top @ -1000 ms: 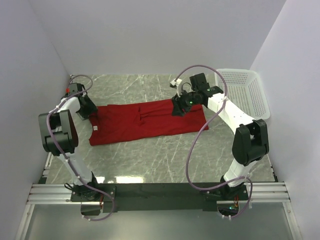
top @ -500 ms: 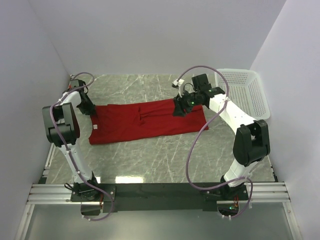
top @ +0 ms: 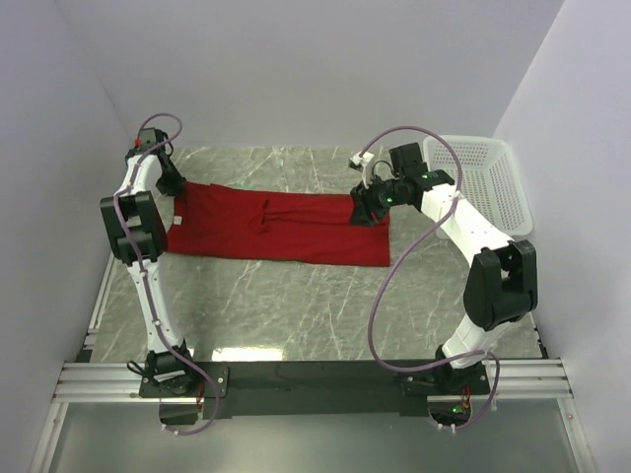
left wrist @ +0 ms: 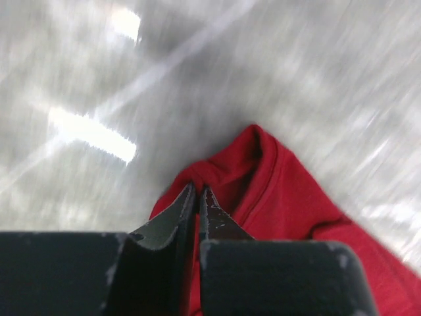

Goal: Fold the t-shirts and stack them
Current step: Fold the tshirt

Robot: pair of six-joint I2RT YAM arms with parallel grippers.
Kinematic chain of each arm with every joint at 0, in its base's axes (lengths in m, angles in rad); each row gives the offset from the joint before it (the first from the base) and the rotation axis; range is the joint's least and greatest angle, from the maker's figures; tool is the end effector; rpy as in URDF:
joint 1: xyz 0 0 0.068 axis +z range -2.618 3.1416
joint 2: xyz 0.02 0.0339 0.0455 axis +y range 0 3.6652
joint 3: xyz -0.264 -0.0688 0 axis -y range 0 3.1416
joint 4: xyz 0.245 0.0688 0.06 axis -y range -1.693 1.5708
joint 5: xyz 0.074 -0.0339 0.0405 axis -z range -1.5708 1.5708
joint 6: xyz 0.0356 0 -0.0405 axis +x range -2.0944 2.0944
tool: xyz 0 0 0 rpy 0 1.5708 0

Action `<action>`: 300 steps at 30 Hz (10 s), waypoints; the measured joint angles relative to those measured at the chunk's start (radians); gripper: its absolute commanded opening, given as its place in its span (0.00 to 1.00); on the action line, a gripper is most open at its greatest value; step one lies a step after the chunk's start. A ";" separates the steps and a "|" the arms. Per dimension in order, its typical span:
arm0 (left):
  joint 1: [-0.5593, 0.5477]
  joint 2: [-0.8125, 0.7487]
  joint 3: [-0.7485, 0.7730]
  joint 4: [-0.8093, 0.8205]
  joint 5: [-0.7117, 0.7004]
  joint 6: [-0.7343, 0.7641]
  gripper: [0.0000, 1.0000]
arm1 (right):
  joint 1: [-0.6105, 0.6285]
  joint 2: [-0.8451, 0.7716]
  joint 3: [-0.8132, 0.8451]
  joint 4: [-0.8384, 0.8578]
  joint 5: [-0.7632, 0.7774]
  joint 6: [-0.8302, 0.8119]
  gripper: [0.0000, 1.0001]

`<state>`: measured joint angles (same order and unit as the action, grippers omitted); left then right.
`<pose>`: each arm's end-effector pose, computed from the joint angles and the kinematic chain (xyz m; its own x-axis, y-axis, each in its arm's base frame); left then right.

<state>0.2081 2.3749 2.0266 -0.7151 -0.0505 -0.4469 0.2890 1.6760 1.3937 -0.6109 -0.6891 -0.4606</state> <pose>0.5027 0.1080 0.1737 -0.6716 -0.5830 -0.4572 -0.5773 0.7986 -0.1702 0.3418 0.1253 0.2864 -0.4013 -0.4772 -0.7818 -0.8712 0.4623 0.1651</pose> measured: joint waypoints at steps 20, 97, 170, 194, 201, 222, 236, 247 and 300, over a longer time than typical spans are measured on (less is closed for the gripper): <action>0.002 -0.144 0.011 0.110 0.027 -0.132 0.74 | 0.153 0.044 -0.211 -0.113 0.184 -0.580 0.57; 0.002 -0.188 -0.409 0.312 0.169 -0.286 0.34 | 0.184 -0.061 -0.130 -0.077 0.217 -0.077 0.50; -1.551 -0.769 -1.174 0.379 -0.314 -0.232 0.58 | -0.027 -0.148 -0.458 -0.509 -0.064 -1.331 0.59; -1.617 -0.962 -1.295 0.357 -0.330 -0.227 0.62 | -0.008 -0.148 -0.416 -0.499 -0.055 -1.289 0.59; -1.617 -0.845 -1.246 0.330 -0.333 -0.258 0.59 | -0.005 -0.148 -0.401 -0.498 -0.046 -1.284 0.59; -1.612 -0.831 -1.230 0.308 -0.388 -0.337 0.01 | 0.080 -0.146 -0.432 -0.457 0.070 -1.341 0.59; -1.609 -0.895 -1.288 0.340 -0.342 -0.349 0.00 | 0.233 -0.063 -0.447 -0.280 0.198 -1.209 0.55; -1.598 -0.896 -1.288 0.348 -0.327 -0.362 0.00 | 0.318 -0.055 -0.480 -0.158 0.307 -1.081 0.20; -0.502 -1.120 -1.263 0.492 0.119 -0.289 0.00 | 0.273 0.710 0.881 -0.383 0.026 -0.126 0.00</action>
<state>-0.2943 1.2545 0.7639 -0.2234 0.0681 -0.7357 0.5621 2.3859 2.2745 -0.9936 -0.6636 -0.5869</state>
